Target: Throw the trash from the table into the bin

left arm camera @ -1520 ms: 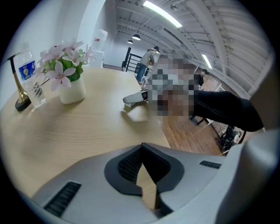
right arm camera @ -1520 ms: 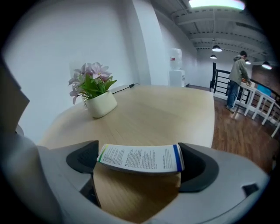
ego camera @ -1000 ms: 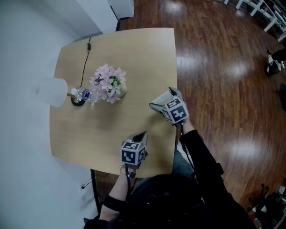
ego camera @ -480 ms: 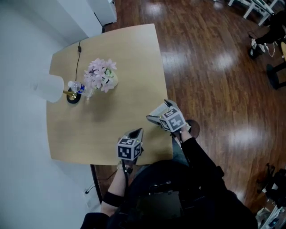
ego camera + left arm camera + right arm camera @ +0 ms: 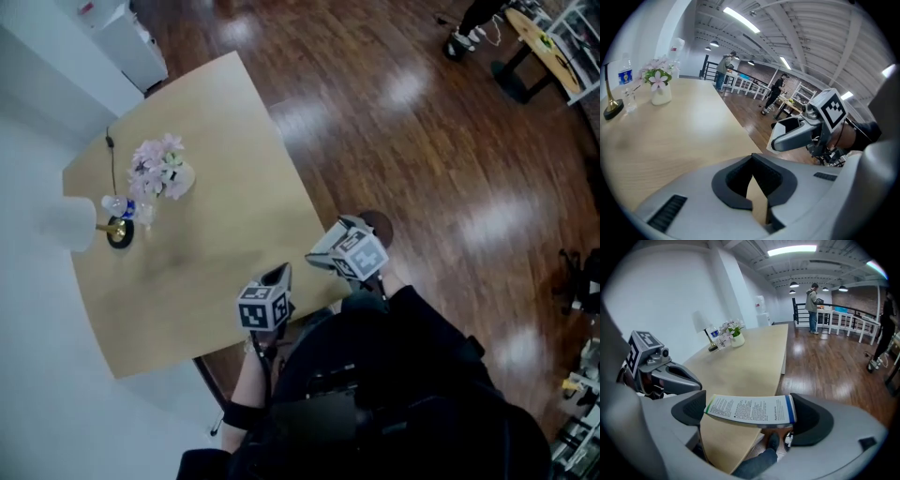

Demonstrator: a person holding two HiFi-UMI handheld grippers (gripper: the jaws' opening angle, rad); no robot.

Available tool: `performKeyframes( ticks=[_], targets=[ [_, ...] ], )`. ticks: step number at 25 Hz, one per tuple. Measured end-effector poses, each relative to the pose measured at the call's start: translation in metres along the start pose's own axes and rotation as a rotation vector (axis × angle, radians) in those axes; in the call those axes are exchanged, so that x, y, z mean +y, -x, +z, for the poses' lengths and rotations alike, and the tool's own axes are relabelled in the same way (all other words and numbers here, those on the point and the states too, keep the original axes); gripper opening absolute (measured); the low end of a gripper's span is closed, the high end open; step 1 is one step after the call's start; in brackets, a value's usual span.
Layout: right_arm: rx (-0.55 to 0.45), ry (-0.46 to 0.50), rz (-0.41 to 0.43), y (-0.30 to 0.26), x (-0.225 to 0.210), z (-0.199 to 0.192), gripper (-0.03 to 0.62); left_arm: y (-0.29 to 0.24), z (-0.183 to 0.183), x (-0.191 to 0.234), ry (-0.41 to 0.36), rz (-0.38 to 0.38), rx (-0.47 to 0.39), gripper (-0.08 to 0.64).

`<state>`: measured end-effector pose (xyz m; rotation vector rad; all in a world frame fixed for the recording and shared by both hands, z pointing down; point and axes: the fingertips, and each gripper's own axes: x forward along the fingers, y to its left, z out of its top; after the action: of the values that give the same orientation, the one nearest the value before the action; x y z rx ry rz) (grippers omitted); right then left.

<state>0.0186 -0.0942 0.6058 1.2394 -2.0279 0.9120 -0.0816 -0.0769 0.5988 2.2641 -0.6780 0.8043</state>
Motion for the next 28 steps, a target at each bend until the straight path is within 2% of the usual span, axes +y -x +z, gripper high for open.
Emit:
performKeyframes(
  ticks=[5, 9, 14, 20, 25, 28],
  targets=[
    [-0.038, -0.051, 0.013, 0.03, 0.001, -0.028, 0.569, 0.004, -0.001, -0.028, -0.045, -0.001, -0.003, 0.0],
    [-0.047, -0.064, 0.035, 0.036, -0.013, -0.05, 0.569, -0.011, -0.001, -0.05, -0.066, 0.001, 0.012, 0.0],
    [-0.052, -0.106, 0.038, 0.064, -0.053, -0.083, 0.569, -0.055, -0.001, -0.101, -0.054, -0.02, 0.052, 0.001],
    [-0.022, -0.17, 0.036, 0.101, -0.113, -0.142, 0.569, -0.113, -0.002, -0.179, -0.074, -0.055, 0.105, 0.0],
    [0.002, -0.194, 0.026, 0.111, -0.16, -0.177, 0.569, -0.154, -0.006, -0.211, -0.065, -0.053, 0.13, 0.002],
    [0.011, -0.177, 0.055, 0.104, -0.186, -0.203, 0.569, -0.182, -0.021, -0.229, -0.036, -0.021, 0.129, 0.002]
  ],
)
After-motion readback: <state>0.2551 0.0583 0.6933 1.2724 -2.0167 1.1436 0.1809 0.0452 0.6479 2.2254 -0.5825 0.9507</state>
